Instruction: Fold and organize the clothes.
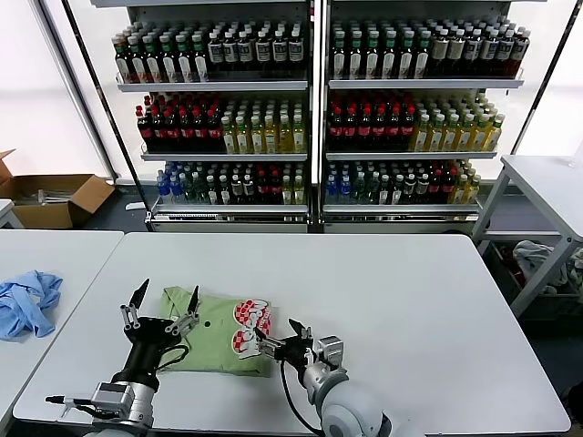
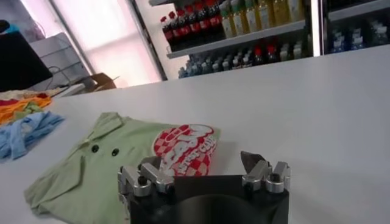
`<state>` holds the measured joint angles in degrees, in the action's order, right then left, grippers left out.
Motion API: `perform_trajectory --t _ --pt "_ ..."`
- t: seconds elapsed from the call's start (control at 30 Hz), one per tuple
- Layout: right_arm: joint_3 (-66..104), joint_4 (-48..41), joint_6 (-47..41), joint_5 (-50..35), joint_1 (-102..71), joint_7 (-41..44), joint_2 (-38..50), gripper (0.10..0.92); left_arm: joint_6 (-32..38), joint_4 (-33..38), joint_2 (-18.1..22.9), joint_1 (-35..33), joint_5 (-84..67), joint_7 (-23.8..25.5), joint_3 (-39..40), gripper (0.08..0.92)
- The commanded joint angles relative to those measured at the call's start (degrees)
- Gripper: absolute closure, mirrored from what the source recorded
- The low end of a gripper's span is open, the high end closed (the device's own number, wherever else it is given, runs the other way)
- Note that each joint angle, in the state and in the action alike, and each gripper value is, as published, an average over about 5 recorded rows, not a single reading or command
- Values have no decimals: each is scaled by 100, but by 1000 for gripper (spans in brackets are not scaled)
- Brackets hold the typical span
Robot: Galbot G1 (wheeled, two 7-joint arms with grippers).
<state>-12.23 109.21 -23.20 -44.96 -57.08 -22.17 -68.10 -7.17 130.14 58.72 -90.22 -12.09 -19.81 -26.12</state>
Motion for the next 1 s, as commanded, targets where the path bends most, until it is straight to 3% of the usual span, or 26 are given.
perform_trajectory --t 0.03,0.43,1.0 --pt "-38 -71 -20 -82 -208 -37 -84 203 26 -25 54 -126 -16 75 -134 177" --pt "-99 -778 156 123 -1 122 -495 218 -74 -6 34 -139 -65 50 -130 177" --pt "-101 -1049 376 190 212 157 -683 685 -216 80 54 -160 -163 56 -106 177"
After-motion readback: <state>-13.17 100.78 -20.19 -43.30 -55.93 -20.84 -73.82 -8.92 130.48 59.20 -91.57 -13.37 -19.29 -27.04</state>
